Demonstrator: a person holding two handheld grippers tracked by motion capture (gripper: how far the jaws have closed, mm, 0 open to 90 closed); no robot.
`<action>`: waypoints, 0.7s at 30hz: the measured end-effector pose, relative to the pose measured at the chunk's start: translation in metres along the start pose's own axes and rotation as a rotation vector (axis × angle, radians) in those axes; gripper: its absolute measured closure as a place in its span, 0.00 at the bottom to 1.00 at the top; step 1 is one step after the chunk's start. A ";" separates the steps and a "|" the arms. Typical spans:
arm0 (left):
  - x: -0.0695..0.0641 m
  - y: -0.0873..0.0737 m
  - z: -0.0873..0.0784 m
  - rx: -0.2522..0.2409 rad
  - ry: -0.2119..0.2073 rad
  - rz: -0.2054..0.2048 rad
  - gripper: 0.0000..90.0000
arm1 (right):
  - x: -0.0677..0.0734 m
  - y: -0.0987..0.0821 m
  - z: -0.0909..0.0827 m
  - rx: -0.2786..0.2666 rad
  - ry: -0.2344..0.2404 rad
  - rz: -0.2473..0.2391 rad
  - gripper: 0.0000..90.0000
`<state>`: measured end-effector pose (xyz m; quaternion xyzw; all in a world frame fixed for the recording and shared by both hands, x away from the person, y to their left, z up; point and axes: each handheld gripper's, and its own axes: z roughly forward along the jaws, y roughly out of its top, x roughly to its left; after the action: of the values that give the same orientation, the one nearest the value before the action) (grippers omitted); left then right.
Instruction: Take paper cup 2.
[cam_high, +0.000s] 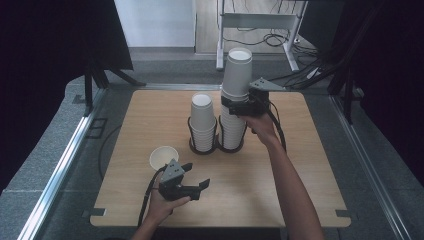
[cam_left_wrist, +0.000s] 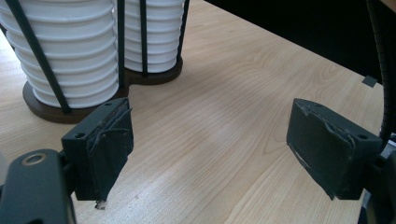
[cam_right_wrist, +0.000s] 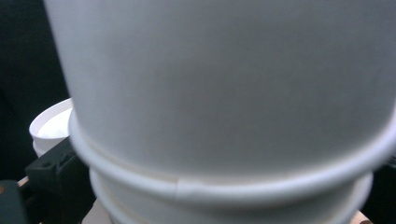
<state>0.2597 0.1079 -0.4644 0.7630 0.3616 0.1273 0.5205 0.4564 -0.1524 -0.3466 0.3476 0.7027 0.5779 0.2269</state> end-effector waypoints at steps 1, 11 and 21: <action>-0.001 0.000 0.001 0.004 -0.002 0.002 0.17 | 0.000 0.000 0.000 -0.001 0.000 -0.001 0.01; -0.004 -0.002 0.006 0.011 0.004 0.010 0.17 | 0.001 0.000 -0.001 0.006 0.003 0.000 0.02; -0.016 0.012 0.001 -0.034 -0.007 0.042 0.17 | 0.004 -0.001 -0.003 0.003 0.000 -0.008 0.03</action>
<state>0.2545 0.0941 -0.4510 0.7620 0.3415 0.1415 0.5317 0.4515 -0.1514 -0.3470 0.3451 0.7049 0.5760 0.2285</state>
